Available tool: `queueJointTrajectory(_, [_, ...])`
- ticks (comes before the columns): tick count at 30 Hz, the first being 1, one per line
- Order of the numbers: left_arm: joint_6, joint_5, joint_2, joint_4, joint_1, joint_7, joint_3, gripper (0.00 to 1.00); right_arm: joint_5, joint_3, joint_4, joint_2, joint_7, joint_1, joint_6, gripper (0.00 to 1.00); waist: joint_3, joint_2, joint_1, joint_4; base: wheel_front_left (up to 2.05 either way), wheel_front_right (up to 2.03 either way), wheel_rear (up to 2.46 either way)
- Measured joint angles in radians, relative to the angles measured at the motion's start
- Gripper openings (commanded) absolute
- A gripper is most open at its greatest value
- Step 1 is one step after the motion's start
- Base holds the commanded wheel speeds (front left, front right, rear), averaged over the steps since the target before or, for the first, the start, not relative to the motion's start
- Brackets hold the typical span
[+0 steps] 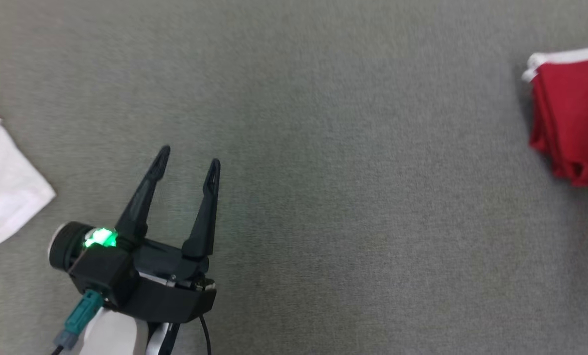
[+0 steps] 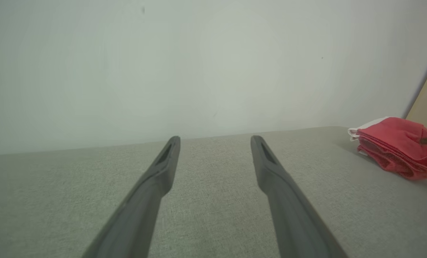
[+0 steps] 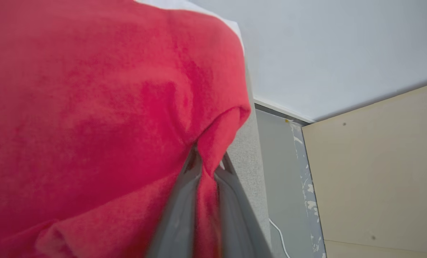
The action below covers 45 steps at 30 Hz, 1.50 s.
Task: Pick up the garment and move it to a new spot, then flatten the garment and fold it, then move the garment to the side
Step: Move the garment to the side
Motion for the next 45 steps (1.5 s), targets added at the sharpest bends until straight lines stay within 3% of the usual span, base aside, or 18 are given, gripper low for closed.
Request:
queueJointTrajectory(5, [0.0, 0.006, 0.014, -0.038, -0.029, 0.024, -0.02, 1.0, -0.074, -0.053, 0.02, -0.014, -0.101, -0.051, 0.0, 0.0, 0.065, 0.0, 0.0, -0.033, 0.0, 0.0, 0.0])
queueJointTrajectory(10, [0.0, 0.008, 0.022, -0.043, -0.034, 0.026, -0.029, 1.0, -0.136, -0.092, 0.023, 0.019, -0.177, -0.068, 0.0, 0.0, 0.107, 0.0001, 0.0, -0.061, 0.0, 0.0, 0.0])
queueJointTrajectory(11, [0.0, 0.008, 0.023, -0.042, -0.036, 0.026, -0.03, 1.0, -0.147, -0.095, 0.023, 0.026, -0.194, -0.073, 0.0, 0.11, 0.111, 0.0001, 0.0, -0.065, 0.0, 0.0, 0.0])
queueJointTrajectory(12, [0.0, 0.009, 0.022, -0.041, -0.04, 0.026, -0.032, 1.0, -0.156, -0.108, 0.028, 0.035, -0.193, -0.081, 0.0, 0.78, 0.114, 0.0001, 0.0, -0.069, 0.0, 0.0, 0.0])
queueJointTrajectory(13, [0.002, 0.011, 0.022, -0.038, -0.045, 0.024, -0.035, 1.0, -0.172, -0.119, 0.028, 0.043, -0.208, -0.081, 0.0, 1.0, 0.115, 0.0001, 0.0, -0.07, 0.0, 0.0, 0.0])
queueJointTrajectory(19, [0.009, 0.009, 0.005, 0.004, -0.042, 0.005, -0.04, 1.0, -0.19, -0.179, 0.027, 0.097, -0.305, -0.065, 0.0, 1.0, 0.084, 0.0, -0.0002, -0.065, 0.0, 0.0, 0.0])
queueJointTrajectory(25, [0.032, 0.004, -0.002, 0.081, 0.025, -0.008, -0.017, 1.0, -0.065, -0.139, -0.051, 0.191, -0.385, 0.048, 0.0, 1.0, 0.003, -0.0001, -0.0002, -0.048, 0.0, 0.0, 0.0])
queueJointTrajectory(34, [0.06, -0.027, -0.026, 0.182, 0.16, -0.011, 0.057, 1.0, 0.13, -0.053, -0.251, 0.35, -0.358, 0.302, 0.0, 1.0, -0.188, -0.0003, -0.0005, 0.006, 0.0, 0.0, 0.0])
queueJointTrajectory(45, [0.063, -0.055, -0.037, 0.245, 0.278, -0.011, 0.162, 1.0, 0.2, -0.005, -0.367, 0.479, -0.378, 0.491, 0.0, 1.0, -0.379, -0.0004, -0.0006, 0.066, 0.0, 0.0, 0.0])
